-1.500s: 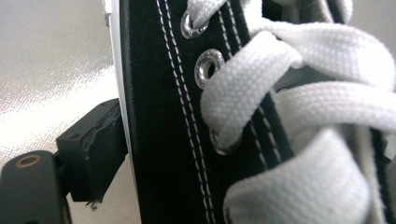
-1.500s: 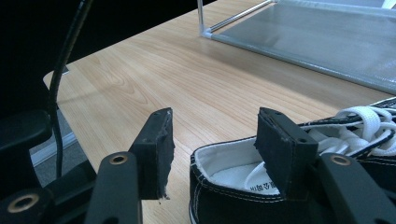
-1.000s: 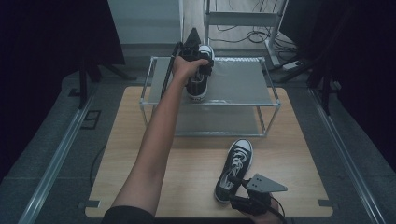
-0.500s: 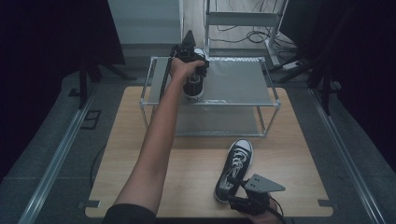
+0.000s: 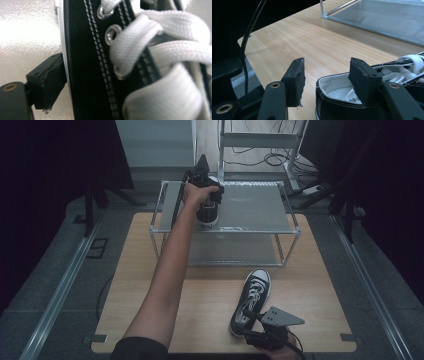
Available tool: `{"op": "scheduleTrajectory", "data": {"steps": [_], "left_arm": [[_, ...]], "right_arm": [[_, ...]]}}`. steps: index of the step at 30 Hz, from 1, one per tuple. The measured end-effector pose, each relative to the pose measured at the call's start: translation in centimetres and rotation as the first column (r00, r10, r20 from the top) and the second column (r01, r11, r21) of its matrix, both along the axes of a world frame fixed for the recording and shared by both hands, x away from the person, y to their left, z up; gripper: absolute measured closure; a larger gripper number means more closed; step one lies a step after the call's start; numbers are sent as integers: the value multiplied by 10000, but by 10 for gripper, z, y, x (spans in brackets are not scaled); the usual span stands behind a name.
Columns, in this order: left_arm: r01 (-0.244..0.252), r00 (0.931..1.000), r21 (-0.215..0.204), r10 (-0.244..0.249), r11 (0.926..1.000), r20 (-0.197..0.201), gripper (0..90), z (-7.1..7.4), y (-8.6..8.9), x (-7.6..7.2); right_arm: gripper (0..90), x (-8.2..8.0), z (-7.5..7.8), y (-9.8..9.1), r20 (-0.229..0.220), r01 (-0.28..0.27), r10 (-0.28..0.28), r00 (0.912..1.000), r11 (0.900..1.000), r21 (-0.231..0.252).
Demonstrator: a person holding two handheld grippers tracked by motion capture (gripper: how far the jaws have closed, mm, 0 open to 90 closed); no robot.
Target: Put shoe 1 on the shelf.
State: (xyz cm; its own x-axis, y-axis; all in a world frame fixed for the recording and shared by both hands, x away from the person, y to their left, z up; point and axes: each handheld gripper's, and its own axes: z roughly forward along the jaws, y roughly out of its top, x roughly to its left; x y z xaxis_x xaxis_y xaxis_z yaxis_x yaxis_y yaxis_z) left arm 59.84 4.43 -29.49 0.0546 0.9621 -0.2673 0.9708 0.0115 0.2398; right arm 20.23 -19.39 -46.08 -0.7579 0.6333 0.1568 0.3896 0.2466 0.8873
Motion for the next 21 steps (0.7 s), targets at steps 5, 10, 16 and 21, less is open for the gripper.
{"op": "scheduleTrajectory", "data": {"steps": [5,10,16,21], "left_arm": [[78,9994,-171,-72,9998,344,70,5,1,-6],[464,9962,-398,-433,9981,750,60,16,3,-16],[1452,9788,-348,-1384,9888,1513,64,31,4,-37],[2426,9468,-233,-2314,9699,2238,120,40,5,-54]], "right_arm": [[462,0,0,1,28,-3,3,10000,10000,-9],[462,0,0,1,-12,10,-10,10000,10000,-36],[462,-1,0,1,44,38,-38,10000,10000,-71],[462,-2,1,2,80,39,-38,10000,9999,-95]]}}
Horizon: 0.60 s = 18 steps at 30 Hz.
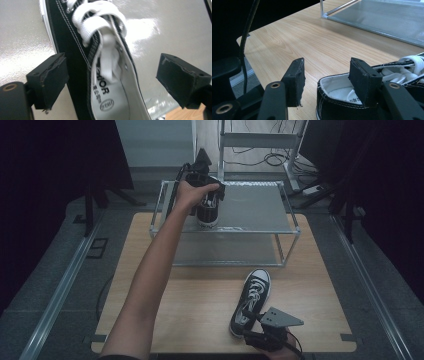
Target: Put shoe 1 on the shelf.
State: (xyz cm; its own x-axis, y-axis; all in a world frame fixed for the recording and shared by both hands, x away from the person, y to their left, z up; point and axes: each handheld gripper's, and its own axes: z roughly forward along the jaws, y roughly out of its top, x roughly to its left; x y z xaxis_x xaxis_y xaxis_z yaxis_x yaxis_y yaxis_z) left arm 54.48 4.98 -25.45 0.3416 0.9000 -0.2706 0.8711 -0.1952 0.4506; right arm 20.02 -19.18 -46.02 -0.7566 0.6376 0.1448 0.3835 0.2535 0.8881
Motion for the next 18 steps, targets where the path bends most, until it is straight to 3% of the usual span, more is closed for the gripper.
{"op": "scheduleTrajectory", "data": {"steps": [1,3,4,7,8,9,10,11,12,13,14,15,18], "left_arm": [[330,9994,33,-331,9994,123,151,1,1,-3],[508,9983,51,-509,9987,282,144,2,1,-7],[1009,9931,94,-1013,9949,597,151,4,3,-14],[1348,9872,110,-1353,9908,845,157,5,6,-21],[1827,9767,3,-1816,9832,1146,172,7,11,-28],[1827,9767,3,-1816,9832,1146,181,7,11,-28],[2241,9666,-67,-2214,9745,1294,188,7,14,-35],[2401,9607,22,-2379,9708,1432,189,7,16,-39],[2401,9607,22,-2379,9708,1432,200,7,16,-39],[2634,9518,106,-2616,9646,1602,211,7,19,-44],[2989,9387,80,-2955,9543,1777,211,6,25,-52],[2989,9387,80,-2955,9543,1777,213,6,25,-52],[3233,9269,233,-3215,9460,1936,217,5,32,-64]], "right_arm": [[462,0,0,0,7,-2,2,10000,10000,2],[462,0,0,0,8,-5,5,10000,10000,-6],[462,0,0,1,26,4,-4,10000,10000,6],[462,0,0,2,14,-16,16,10000,10000,-14],[463,-1,0,3,16,-54,54,10000,10000,-32],[463,-1,0,3,16,-54,54,10000,10000,-32],[465,-2,-1,4,43,-68,68,10000,10000,-24],[466,-2,-1,5,47,-72,72,10000,10000,-14],[468,-3,0,5,64,-125,125,9999,9999,-33],[468,-3,-1,6,75,-134,134,9999,9999,-26],[470,-4,-1,7,83,-156,156,9998,9999,-31],[471,-4,-1,8,67,-193,193,9998,9998,-27],[478,-5,-2,10,64,-255,255,9997,9997,-63]]}}
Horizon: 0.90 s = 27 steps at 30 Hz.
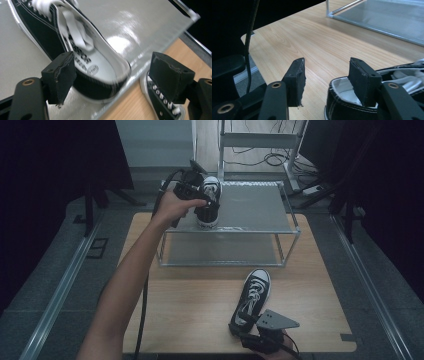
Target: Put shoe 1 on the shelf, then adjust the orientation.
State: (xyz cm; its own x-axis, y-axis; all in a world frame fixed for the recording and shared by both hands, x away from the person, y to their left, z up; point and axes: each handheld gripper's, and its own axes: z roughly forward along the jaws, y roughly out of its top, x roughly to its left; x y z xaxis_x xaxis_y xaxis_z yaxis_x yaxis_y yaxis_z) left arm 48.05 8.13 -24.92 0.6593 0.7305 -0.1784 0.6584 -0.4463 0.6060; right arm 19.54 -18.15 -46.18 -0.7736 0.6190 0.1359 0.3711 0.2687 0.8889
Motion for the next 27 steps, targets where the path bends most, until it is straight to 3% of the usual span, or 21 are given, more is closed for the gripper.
{"op": "scheduleTrajectory", "data": {"steps": [4,6,7,16,20,23,27], "left_arm": [[333,9983,-231,-322,9992,481,228,1,14,-22],[406,9978,-260,-391,9988,537,228,0,15,-26],[566,9962,-316,-543,9979,687,226,-2,19,-35],[1033,9922,-221,-1014,9944,724,227,-17,30,-54],[1206,9892,-326,-1173,9922,876,230,-25,35,-65],[1269,9880,-363,-1231,9912,932,231,-31,38,-74],[1319,9879,-444,-1276,9903,877,232,-43,42,-84]], "right_arm": [[494,-2,-2,5,-101,-193,193,9998,9998,-40],[506,-2,-2,6,-127,-265,265,9996,9996,-35],[512,-2,-3,7,-127,-277,276,9995,9996,-48],[678,-7,-6,17,-39,-596,595,9982,9981,-155],[811,-12,-9,23,151,-722,726,9972,9970,-279],[889,-14,-13,31,34,-829,831,9965,9956,-444],[900,-14,-20,39,-237,-702,686,9974,9947,-756]]}}
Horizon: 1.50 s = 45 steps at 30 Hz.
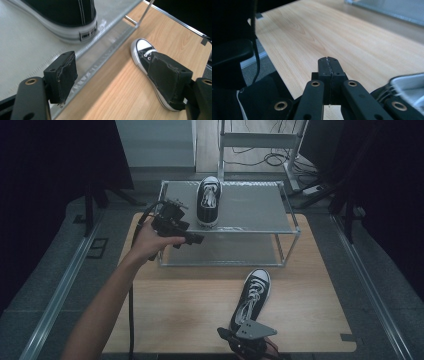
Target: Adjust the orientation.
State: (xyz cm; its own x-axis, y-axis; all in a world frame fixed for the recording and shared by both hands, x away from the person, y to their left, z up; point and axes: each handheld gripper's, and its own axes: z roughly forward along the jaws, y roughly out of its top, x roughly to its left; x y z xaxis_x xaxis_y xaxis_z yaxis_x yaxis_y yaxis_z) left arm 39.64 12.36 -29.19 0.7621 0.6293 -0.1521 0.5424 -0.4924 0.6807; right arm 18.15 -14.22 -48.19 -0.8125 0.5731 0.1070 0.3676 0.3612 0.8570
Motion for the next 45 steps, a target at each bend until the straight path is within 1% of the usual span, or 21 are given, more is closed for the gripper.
{"op": "scheduleTrajectory", "data": {"steps": [2,4,5,7,9,10,11,16,18,19,23,24,27,28,29,31,32,34,38,39,45], "left_arm": [[-11,10000,-12,11,10000,5,232,-3,1,-3],[32,10000,141,-32,9999,-5,232,-13,3,-10],[32,10000,141,-32,9999,-5,232,-13,3,-10],[69,10000,117,-69,9999,-58,232,-20,5,-14],[113,9999,177,-112,9998,-80,232,-27,6,-17],[105,9999,338,-102,9994,-102,232,-35,6,-20],[121,9999,400,-118,9991,-96,232,-39,6,-22],[264,9995,383,-257,9989,-187,231,-53,5,-31],[363,9992,652,-353,9972,-160,225,-64,3,-43],[363,9992,652,-353,9972,-160,225,-64,3,-43],[451,9989,816,-442,9956,-124,226,-81,0,-57],[494,9988,963,-487,9941,-94,227,-87,-1,-63],[552,9984,1025,-539,9932,-147,226,-94,-2,-69],[609,9980,928,-593,9938,-200,226,-96,-2,-72],[805,9959,568,-778,9951,-469,227,-101,-2,-77],[827,9956,579,-800,9949,-489,225,-103,-2,-79],[693,9972,747,-670,9948,-328,226,-109,-4,-86],[694,9971,745,-669,9948,-350,226,-111,-3,-89],[607,9975,647,-582,9961,-399,226,-121,0,-98],[526,9975,482,-501,9975,-505,227,-126,3,-101],[345,9979,465,-318,9983,-566,230,-137,8,-106]], "right_arm": [[900,0,-3,2,-89,90,-91,9999,9999,-129],[900,-3,-11,4,-36,332,-334,9994,9978,-582],[900,-3,-11,4,-36,332,-334,9994,9978,-582],[900,-3,-17,-2,25,807,-808,9967,9929,-870],[900,-2,-20,-9,-20,1117,-1123,9937,9898,-882],[900,0,-21,-13,-41,1183,-1191,9929,9892,-867],[900,0,-22,-17,-278,1086,-1105,9935,9921,-636],[900,-5,-23,-21,14,1118,-1121,9937,9899,-876],[900,-9,-23,-30,-140,1112,-1127,9935,9904,-819],[900,-9,-23,-30,-140,1112,-1127,9935,9904,-819],[900,-17,-22,-48,-245,1325,-1346,9906,9884,-743],[900,-22,-22,-59,-226,1504,-1526,9880,9855,-781],[900,-24,-21,-68,-214,1638,-1661,9859,9830,-826],[900,-26,-21,-74,-212,1779,-1803,9834,9804,-848],[900,-27,-20,-83,-247,1967,-1995,9796,9765,-883],[900,-28,-20,-87,-264,2060,-2091,9775,9744,-901],[900,-28,-20,-94,-274,2177,-2208,9749,9719,-893],[900,-28,-19,-97,-301,2224,-2257,9737,9710,-875],[900,-26,-18,-109,-347,2528,-2562,9660,9642,-805],[900,-24,-17,-115,-298,2800,-2832,9586,9564,-837],[900,-19,-16,-126,-465,3136,-3165,9474,9476,-609]]}}
